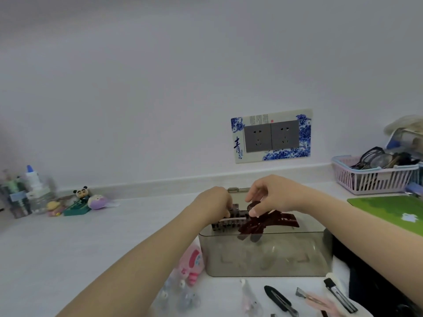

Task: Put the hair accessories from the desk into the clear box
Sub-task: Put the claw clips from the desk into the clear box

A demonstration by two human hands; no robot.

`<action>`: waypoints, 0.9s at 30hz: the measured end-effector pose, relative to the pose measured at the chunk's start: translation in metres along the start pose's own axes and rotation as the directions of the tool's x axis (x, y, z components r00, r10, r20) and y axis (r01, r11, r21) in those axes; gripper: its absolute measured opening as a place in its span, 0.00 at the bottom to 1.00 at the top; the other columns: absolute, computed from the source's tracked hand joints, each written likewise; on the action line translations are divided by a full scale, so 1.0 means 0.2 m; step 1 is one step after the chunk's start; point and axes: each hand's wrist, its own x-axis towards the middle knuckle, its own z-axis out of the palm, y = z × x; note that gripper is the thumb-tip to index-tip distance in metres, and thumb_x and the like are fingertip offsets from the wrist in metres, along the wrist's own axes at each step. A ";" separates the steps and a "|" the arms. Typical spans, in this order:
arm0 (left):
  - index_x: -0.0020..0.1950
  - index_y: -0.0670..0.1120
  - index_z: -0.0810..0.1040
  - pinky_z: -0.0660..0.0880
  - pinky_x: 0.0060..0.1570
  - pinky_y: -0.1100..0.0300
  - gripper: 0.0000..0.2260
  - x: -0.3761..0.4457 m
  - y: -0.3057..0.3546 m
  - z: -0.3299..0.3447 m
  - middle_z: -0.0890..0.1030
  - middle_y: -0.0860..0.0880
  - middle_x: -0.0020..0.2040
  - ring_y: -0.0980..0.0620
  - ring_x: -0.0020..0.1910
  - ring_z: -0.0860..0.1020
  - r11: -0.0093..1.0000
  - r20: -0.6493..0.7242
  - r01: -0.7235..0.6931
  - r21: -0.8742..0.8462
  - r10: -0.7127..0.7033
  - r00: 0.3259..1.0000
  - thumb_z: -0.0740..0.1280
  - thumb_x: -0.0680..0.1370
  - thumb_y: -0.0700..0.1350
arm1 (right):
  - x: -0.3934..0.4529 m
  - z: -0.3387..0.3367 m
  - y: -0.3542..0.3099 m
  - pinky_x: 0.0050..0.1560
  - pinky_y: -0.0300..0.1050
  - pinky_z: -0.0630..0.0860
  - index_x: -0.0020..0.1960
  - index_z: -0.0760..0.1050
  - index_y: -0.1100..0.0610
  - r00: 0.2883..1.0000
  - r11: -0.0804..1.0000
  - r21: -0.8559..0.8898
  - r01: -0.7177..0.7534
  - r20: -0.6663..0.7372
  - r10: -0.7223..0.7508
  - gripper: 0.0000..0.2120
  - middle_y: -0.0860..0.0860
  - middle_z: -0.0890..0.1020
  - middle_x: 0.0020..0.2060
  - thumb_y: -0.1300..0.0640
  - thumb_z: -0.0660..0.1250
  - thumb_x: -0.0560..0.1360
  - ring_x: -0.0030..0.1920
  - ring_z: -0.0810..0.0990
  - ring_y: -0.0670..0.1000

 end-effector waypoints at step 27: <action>0.61 0.50 0.75 0.64 0.64 0.54 0.24 -0.05 -0.09 -0.08 0.81 0.53 0.56 0.51 0.58 0.76 0.992 0.117 -0.052 -0.116 0.065 0.991 0.74 0.68 0.55 | 0.24 0.18 0.03 0.51 0.42 0.74 0.51 0.78 0.56 0.999 0.997 -0.073 0.021 -0.032 -0.023 0.19 0.48 0.79 0.43 0.53 0.78 0.63 0.46 0.78 0.49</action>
